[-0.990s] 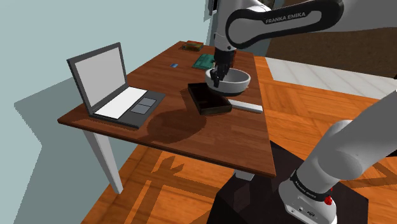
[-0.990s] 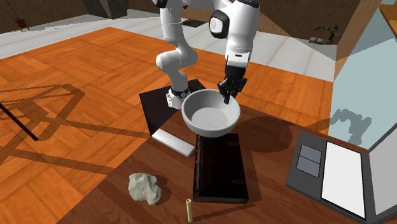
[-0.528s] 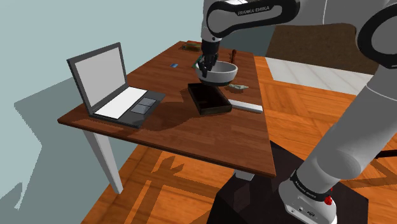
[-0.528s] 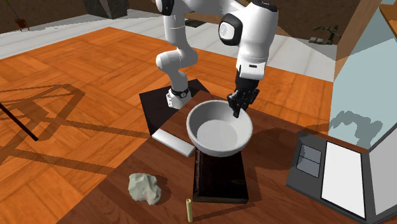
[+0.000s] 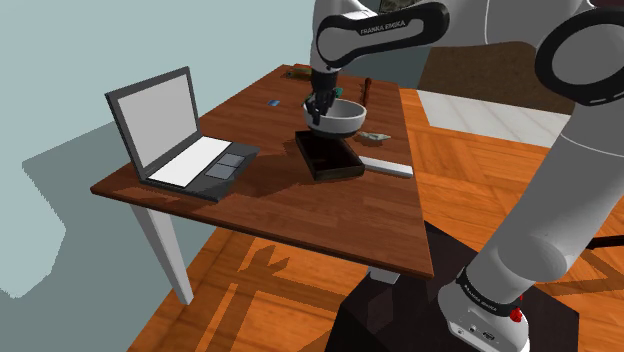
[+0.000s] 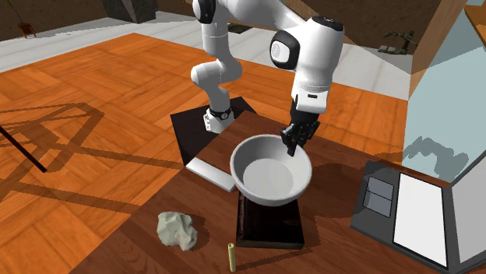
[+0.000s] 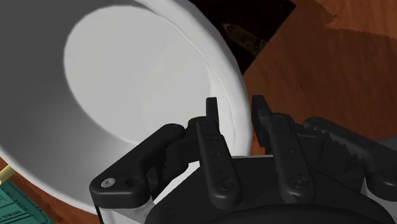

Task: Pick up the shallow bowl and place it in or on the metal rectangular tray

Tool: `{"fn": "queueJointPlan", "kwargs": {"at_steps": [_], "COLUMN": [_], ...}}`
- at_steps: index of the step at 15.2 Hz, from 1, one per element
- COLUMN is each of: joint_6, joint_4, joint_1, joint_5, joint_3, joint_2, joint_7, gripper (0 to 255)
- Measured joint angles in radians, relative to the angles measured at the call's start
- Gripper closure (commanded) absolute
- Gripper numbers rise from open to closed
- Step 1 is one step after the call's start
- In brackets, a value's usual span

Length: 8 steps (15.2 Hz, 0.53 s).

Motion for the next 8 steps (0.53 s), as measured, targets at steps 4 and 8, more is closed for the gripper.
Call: {"fn": "queueJointPlan", "kwargs": {"at_steps": [4,8], "joint_6": [0.047,0.106], "joint_4": [-0.036,-0.087], "joint_1": [0.001,-0.001], "joint_5": [-0.004,-0.009], "joint_3": [0.0,-0.002], "joint_2": [0.012,0.019], "joint_7": [0.008,0.013], "gripper": [255,255]}}
